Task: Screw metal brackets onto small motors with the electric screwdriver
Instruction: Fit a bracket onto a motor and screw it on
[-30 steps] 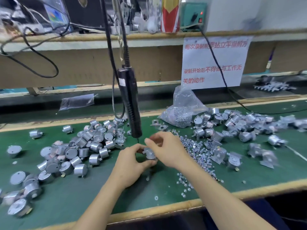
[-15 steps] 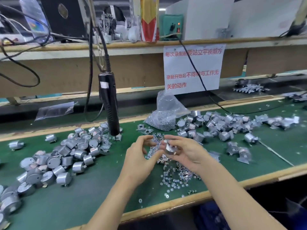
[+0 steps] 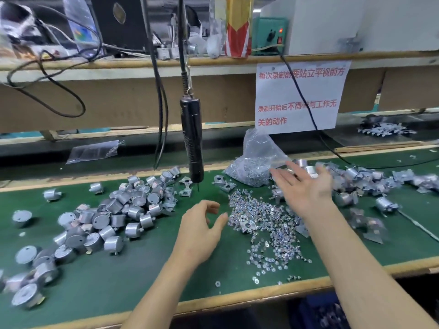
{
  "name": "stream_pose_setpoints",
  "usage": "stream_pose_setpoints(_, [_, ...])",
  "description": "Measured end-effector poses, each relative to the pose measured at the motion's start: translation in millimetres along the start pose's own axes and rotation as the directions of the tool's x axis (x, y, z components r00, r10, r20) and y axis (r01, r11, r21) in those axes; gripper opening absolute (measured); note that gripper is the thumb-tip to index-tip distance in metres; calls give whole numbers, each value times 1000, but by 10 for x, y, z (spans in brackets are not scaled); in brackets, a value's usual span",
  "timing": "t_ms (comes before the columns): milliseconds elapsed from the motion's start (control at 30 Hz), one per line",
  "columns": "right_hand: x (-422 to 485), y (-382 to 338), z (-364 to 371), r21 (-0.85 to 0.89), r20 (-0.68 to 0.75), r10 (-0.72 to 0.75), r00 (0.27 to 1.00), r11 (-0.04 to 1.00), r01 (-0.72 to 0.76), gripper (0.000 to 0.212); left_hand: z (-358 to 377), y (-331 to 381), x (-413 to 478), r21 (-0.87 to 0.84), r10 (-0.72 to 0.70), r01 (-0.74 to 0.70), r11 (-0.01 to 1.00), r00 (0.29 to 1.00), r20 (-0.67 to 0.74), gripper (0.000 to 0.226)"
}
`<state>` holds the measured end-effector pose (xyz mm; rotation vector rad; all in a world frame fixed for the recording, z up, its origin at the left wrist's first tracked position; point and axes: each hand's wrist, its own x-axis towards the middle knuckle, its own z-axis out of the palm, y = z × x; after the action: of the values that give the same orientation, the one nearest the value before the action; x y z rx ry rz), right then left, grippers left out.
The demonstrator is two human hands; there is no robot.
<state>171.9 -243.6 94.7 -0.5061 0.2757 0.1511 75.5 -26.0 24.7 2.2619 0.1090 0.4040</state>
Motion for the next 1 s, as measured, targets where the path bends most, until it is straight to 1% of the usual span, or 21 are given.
stream_pose_setpoints(33, [-20, 159, 53, -149, 30, 18, 999, 989, -14, 62, -39, -50, -11, 67, -16, 19, 998, 999, -46, 25])
stream_pose_setpoints(67, [-29, 351, 119, -307, 66, 38, 997, 952, -16, 57, -111, -130, -35, 162, -30, 48, 986, 994, -108, 26])
stream_pose_setpoints(100, [-55, 470, 180, -461, 111, 36, 993, 887, 19, 53, -148, -167, -48, 267, -29, 75, 961, 985, -173, 29])
stream_pose_setpoints(167, [-80, 728, 341, -707, 220, 35, 975, 694, 134, 49, -268, -274, -70, 470, -14, 163, 867, 953, -304, 32])
stream_pose_setpoints(200, [-87, 840, 433, -786, 276, 41, 960, 584, 201, 55, -338, -338, -72, 541, -30, 225, 811, 938, -346, 34])
stream_pose_setpoints(233, [-82, 934, 521, -834, 333, 43, 942, 479, 273, 67, -408, -394, -69, 600, -71, 286, 747, 932, -355, 35])
stream_pose_setpoints(267, [-72, 1014, 607, -854, 386, 50, 921, 398, 336, 83, -471, -451, -66, 652, -129, 332, 681, 932, -339, 35])
stream_pose_setpoints(300, [-59, 1074, 687, -852, 435, 56, 899, 350, 390, 94, -520, -510, -63, 695, -177, 357, 625, 931, -319, 34])
stream_pose_setpoints(333, [-35, 1121, 761, -837, 482, 55, 874, 322, 442, 96, -561, -569, -54, 720, -202, 363, 591, 931, -303, 34])
stream_pose_setpoints(367, [14, 1153, 821, -815, 531, 39, 846, 298, 497, 86, -591, -618, -47, 736, -204, 355, 576, 935, -291, 34])
stream_pose_setpoints(433, [125, 1200, 899, -764, 617, -16, 787, 228, 603, 45, -631, -681, -46, 763, -168, 321, 560, 947, -275, 35])
stream_pose_setpoints(467, [180, 1213, 916, -735, 651, -26, 758, 226, 639, 34, -647, -702, -43, 775, -133, 293, 560, 955, -265, 33])
stream_pose_setpoints(500, [234, 1222, 917, -708, 677, -25, 736, 251, 660, 30, -659, -720, -38, 782, -100, 265, 565, 962, -254, 30])
stream_pose_setpoints(567, [333, 1215, 881, -665, 711, -31, 702, 296, 686, 28, -668, -735, -32, 777, -48, 224, 589, 969, -243, 27])
stream_pose_setpoints(600, [370, 1195, 862, -646, 725, -52, 687, 295, 704, 30, -662, -739, -30, 762, -22, 203, 615, 970, -241, 28])
stream_pose_setpoints(667, [448, 1142, 826, -611, 735, -105, 670, 327, 721, 47, -605, -732, -25, 679, 37, 123, 723, 976, -217, 30])
stream_pose_setpoints(733, [514, 1093, 808, -593, 713, -149, 685, 394, 702, 62, -499, -695, -23, 487, 69, 32, 873, 980, -187, 29])
stream_pose_setpoints(767, [557, 1079, 799, -589, 704, -156, 693, 416, 692, 69, -447, -653, -21, 392, 78, -8, 920, 984, -163, 29])
stream_pose_setpoints(833, [633, 1072, 772, -586, 702, -152, 695, 431, 686, 81, -336, -583, 22, 293, 113, -70, 954, 985, -132, 29])
stream_pose_setpoints(933, [707, 1088, 721, -575, 707, -147, 691, 449, 684, 105, -162, -519, 158, 220, 147, -127, 967, 986, -78, 30])
stream_pose_setpoints(1000, [748, 1102, 700, -571, 702, -153, 695, 462, 678, 108, -61, -511, 261, 219, 169, -160, 962, 985, -25, 32])
